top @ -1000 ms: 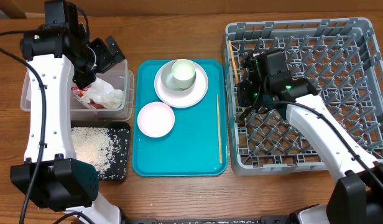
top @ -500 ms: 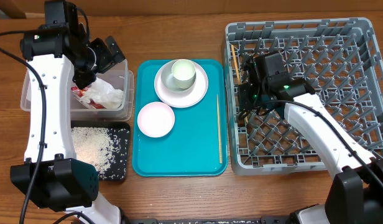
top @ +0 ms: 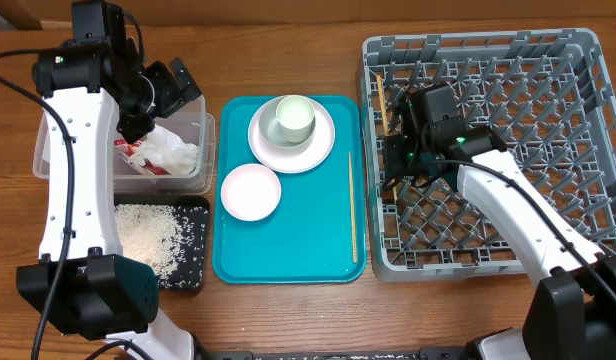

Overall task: Sort waste into correct bins and load items into the dishwasher
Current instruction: 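Lower the chopstick into the grey rack and open right gripper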

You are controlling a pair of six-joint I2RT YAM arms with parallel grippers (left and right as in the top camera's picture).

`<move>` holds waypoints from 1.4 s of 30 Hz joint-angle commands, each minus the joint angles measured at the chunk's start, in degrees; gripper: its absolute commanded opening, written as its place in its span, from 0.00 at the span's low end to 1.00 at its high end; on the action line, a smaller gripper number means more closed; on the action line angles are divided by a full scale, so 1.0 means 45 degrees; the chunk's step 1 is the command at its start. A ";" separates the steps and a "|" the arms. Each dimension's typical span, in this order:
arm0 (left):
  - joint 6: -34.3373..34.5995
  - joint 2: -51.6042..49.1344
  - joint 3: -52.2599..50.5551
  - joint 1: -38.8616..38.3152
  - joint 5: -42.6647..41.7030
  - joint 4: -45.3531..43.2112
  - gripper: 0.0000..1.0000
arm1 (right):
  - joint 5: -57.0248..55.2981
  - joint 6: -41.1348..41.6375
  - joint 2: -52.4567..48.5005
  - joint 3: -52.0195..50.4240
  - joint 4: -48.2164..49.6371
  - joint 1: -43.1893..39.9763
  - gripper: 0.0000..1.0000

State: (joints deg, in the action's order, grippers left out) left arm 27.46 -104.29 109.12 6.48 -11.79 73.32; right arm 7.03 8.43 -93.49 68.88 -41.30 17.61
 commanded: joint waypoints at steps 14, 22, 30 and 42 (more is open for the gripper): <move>-0.0102 -0.0015 0.0189 -0.0029 0.0053 0.0019 1.00 | -0.0126 0.0223 -0.0044 -0.0068 0.0015 -0.0034 0.27; -0.0102 -0.0015 0.0189 -0.0029 0.0053 0.0019 1.00 | 0.0967 0.0228 -0.0044 -0.0068 0.0107 -0.0034 0.51; -0.0102 -0.0015 0.0189 -0.0029 0.0053 0.0019 1.00 | 0.1345 0.0228 -0.0044 -0.0068 0.0374 -0.0039 0.42; -0.0102 -0.0015 0.0189 -0.0029 0.0053 0.0019 1.00 | 0.0243 0.2302 -0.0044 -0.0068 -0.0350 0.0015 0.04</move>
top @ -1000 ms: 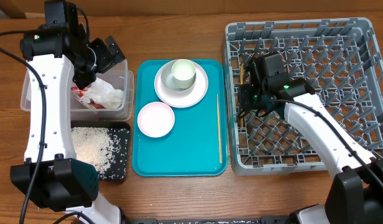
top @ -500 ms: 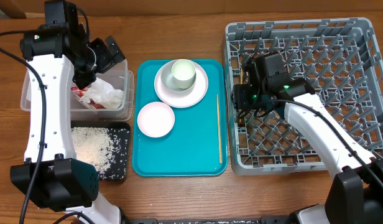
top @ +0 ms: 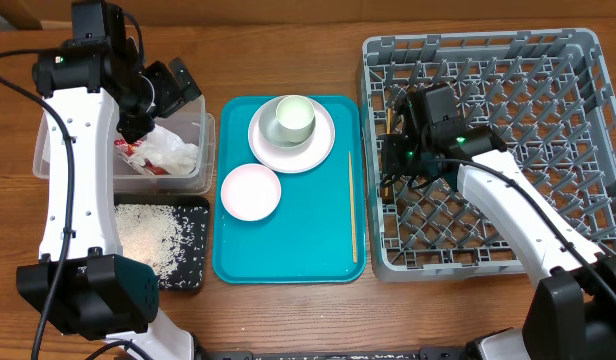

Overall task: Sort waste into correct bins and load items into the dishwasher
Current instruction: 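Lower the chopstick into the grey rack and open right gripper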

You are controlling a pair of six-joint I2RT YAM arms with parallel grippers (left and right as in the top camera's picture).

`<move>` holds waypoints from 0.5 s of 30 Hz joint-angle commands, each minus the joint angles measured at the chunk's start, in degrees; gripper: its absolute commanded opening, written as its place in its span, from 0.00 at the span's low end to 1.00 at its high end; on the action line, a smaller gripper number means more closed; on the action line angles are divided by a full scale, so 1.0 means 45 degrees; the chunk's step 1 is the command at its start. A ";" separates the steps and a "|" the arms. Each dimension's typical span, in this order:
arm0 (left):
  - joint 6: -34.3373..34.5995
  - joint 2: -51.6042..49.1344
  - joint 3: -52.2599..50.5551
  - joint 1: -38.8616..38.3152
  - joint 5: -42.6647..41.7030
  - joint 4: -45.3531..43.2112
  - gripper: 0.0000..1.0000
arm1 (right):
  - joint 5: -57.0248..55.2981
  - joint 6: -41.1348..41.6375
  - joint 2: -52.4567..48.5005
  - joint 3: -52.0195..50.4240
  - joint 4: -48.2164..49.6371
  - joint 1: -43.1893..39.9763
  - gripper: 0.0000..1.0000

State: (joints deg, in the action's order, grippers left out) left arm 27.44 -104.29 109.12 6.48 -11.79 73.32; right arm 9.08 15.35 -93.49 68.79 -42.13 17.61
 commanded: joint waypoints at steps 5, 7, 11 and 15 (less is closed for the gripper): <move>-0.0097 -0.0015 0.0189 -0.0029 0.0053 0.0019 1.00 | -0.0583 0.0986 -0.0044 -0.0049 -0.0486 0.0010 0.04; -0.0097 -0.0015 0.0189 -0.0029 0.0053 0.0019 1.00 | -0.0578 0.0991 -0.0044 -0.0049 -0.0491 0.0010 0.04; -0.0097 -0.0015 0.0189 -0.0029 0.0053 0.0019 1.00 | -0.0534 0.1044 -0.0044 -0.0049 -0.0656 0.0015 0.04; -0.0097 -0.0015 0.0189 -0.0029 0.0053 0.0019 1.00 | -0.0534 0.1336 -0.0078 -0.0053 -0.0782 0.0015 0.04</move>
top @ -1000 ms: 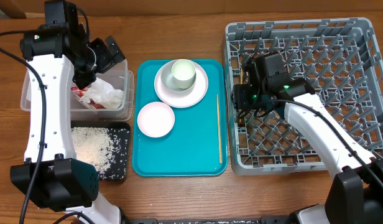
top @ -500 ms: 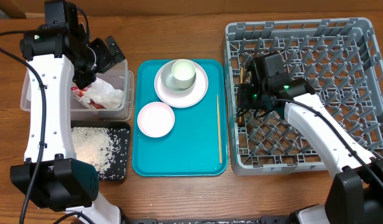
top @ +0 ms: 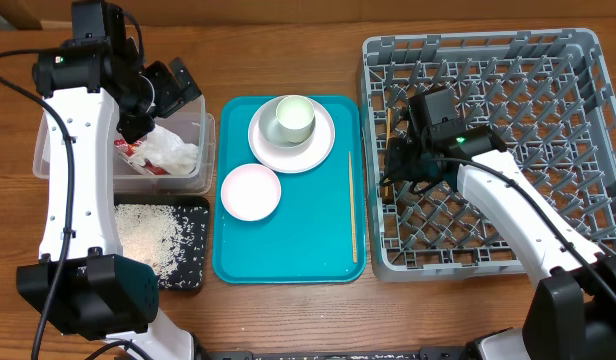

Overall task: Sort waste into correct bins and load items into the dishwasher
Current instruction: 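Lower the chopstick into the grey rack and open right gripper, then move right gripper to the remaining chopstick at tray edge and grasp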

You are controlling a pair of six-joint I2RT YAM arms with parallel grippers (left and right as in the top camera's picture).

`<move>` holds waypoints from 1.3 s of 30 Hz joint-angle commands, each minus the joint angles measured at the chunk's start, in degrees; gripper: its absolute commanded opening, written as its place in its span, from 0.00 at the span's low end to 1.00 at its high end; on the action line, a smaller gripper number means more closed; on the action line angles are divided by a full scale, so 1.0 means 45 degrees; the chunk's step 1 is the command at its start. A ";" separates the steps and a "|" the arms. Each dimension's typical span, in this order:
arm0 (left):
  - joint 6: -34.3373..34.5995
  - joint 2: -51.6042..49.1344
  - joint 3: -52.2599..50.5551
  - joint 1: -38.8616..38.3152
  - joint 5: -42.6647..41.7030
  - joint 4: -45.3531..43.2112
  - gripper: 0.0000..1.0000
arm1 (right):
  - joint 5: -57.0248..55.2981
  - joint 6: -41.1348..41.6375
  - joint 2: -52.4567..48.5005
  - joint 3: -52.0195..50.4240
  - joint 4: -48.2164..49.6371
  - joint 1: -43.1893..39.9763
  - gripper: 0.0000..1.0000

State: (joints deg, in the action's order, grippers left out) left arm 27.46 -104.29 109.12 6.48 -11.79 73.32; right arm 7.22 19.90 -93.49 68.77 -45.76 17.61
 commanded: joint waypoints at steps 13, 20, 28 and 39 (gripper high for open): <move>-0.0102 -0.0015 0.0189 -0.0029 0.0053 0.0019 1.00 | 0.0631 0.0296 -0.1258 -0.0131 -0.0155 0.0073 0.04; -0.0102 -0.0015 0.0189 -0.0029 0.0053 0.0019 1.00 | -0.0699 0.0311 -0.1073 -0.0102 -0.1137 0.0073 0.04; -0.0102 -0.0015 0.0189 -0.0029 0.0053 0.0019 1.00 | -0.0121 0.0296 0.0112 0.1263 -0.1151 0.0141 0.04; -0.0102 -0.0015 0.0189 -0.0029 0.0053 0.0019 1.00 | 0.0447 -0.0175 0.0748 0.1802 -0.1336 0.2662 0.12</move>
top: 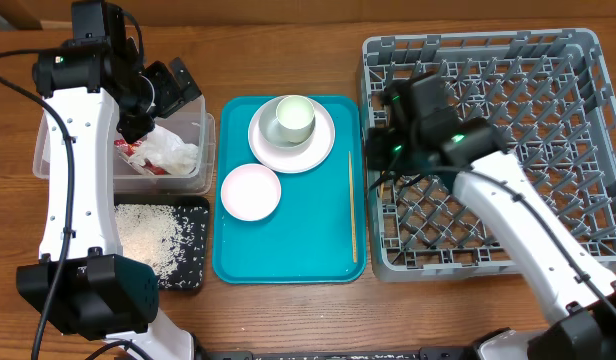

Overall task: Sort waste into correct bins and load items into the dishwasher
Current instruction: 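Move right gripper to the remaining chopstick at tray edge and grasp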

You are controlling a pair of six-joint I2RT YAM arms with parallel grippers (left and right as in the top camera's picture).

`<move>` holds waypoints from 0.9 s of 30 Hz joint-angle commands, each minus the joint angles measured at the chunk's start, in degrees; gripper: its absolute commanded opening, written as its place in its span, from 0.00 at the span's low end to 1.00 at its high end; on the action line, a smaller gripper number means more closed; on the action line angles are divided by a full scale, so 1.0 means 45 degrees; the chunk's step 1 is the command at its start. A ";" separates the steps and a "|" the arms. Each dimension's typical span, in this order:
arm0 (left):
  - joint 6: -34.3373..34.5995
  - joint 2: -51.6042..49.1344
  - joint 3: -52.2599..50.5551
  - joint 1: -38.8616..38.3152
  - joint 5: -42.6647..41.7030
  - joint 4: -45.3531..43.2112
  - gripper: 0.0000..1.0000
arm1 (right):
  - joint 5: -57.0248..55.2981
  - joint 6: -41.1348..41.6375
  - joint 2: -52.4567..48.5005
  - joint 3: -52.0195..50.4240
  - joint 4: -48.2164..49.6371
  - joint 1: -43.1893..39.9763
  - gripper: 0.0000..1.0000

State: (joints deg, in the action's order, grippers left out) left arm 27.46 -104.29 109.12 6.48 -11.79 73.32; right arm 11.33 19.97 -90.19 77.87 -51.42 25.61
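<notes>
A teal tray (288, 240) holds a white plate (323, 148) with a pale green cup (292, 118) on it, a small white dish (250, 191), and one wooden chopstick (351, 205) along its right side. The grey dishwasher rack (548, 60) stands to the right. My right gripper (381, 132) hovers over the rack's left rim, its fingers hidden under the wrist. Beside the clear bin (203, 160), which holds crumpled wrappers (166, 153), my left gripper (171, 85) looks open and empty.
A black tray (193, 245) of spilled rice lies in front of the clear bin. The left arm's white link spans the table's left side. Black cables hang from the right arm over the rack's left part.
My right gripper has moved up and left, from inside the rack's left part to over its left rim. The wooden stick seen beside it no longer shows. The left arm has not moved.
My right gripper stayed low in the rack's left part through the earlier moments, with a wooden stick beside it near the rim. Now it is over the rim toward the tray. The left arm and the tray's items stayed where they were throughout.
</notes>
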 commanded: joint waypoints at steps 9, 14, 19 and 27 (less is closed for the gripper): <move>-0.0102 -0.0015 0.0189 -0.0029 0.0053 0.0019 1.00 | -0.4002 0.1404 -0.0092 -0.1559 0.0282 0.3687 0.30; -0.0102 -0.0015 0.0189 -0.0029 0.0053 0.0015 1.00 | -0.4945 0.2040 -0.0092 -0.2594 0.1219 0.4129 0.45; -0.0102 -0.0015 0.0189 -0.0029 0.0053 0.0019 1.00 | -0.6067 0.2633 -0.0092 -0.3628 0.2545 0.4648 0.47; -0.0102 -0.0015 0.0189 -0.0029 0.0053 0.0019 1.00 | -0.8223 0.3594 -0.0549 -0.4459 0.3575 0.5707 0.50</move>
State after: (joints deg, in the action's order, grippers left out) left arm 27.46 -104.29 109.12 6.48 -11.79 73.32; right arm -19.64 32.97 -91.05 58.48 -35.90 50.61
